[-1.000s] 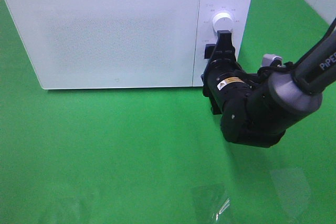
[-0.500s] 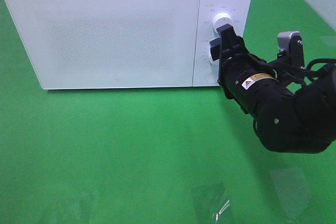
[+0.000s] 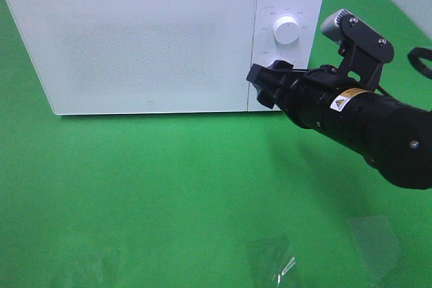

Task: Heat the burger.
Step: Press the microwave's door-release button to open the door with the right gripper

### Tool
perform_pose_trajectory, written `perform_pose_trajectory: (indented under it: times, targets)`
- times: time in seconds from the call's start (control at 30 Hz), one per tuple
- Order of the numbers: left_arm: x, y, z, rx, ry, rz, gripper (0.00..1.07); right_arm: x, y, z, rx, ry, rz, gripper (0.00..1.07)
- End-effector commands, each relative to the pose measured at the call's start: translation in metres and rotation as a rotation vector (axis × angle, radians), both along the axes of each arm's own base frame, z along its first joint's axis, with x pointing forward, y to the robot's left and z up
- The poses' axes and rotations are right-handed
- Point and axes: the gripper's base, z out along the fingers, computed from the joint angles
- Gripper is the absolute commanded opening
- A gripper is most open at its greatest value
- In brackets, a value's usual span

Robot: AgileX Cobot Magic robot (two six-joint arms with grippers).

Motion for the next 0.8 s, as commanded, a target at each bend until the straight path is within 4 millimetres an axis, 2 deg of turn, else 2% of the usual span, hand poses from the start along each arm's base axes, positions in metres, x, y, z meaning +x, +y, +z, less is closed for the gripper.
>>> perform_pose_trajectory:
  times: [0.03, 0.13, 0.33, 0.47, 0.57, 0.67, 0.8]
  targets:
    - [-0.003, 0.0, 0.0, 0.002, -0.035, 0.0, 0.98, -0.006, -0.001, 0.006, -0.115, 0.004, 0.074, 0.7]
    - [-0.003, 0.0, 0.0, 0.002, -0.035, 0.0, 0.98, -0.014, -0.001, 0.014, -0.223, 0.032, 0.166, 0.71]
    - [-0.003, 0.0, 0.0, 0.002, -0.035, 0.0, 0.98, -0.03, -0.002, 0.028, -0.318, 0.058, 0.302, 0.71]
    - [-0.003, 0.0, 0.0, 0.002, -0.035, 0.0, 0.98, -0.038, -0.004, 0.036, -0.333, 0.077, 0.353, 0.71]
    - [-0.003, 0.0, 0.0, 0.002, -0.035, 0.0, 0.98, -0.054, -0.008, 0.055, -0.359, 0.11, 0.438, 0.71]
    - [-0.003, 0.0, 0.0, 0.002, -0.035, 0.0, 0.98, -0.057, -0.009, 0.059, -0.368, 0.12, 0.457, 0.71]
    - [-0.003, 0.0, 0.0, 0.002, -0.035, 0.0, 0.98, -0.07, -0.013, 0.073, -0.404, 0.186, 0.53, 0.71]
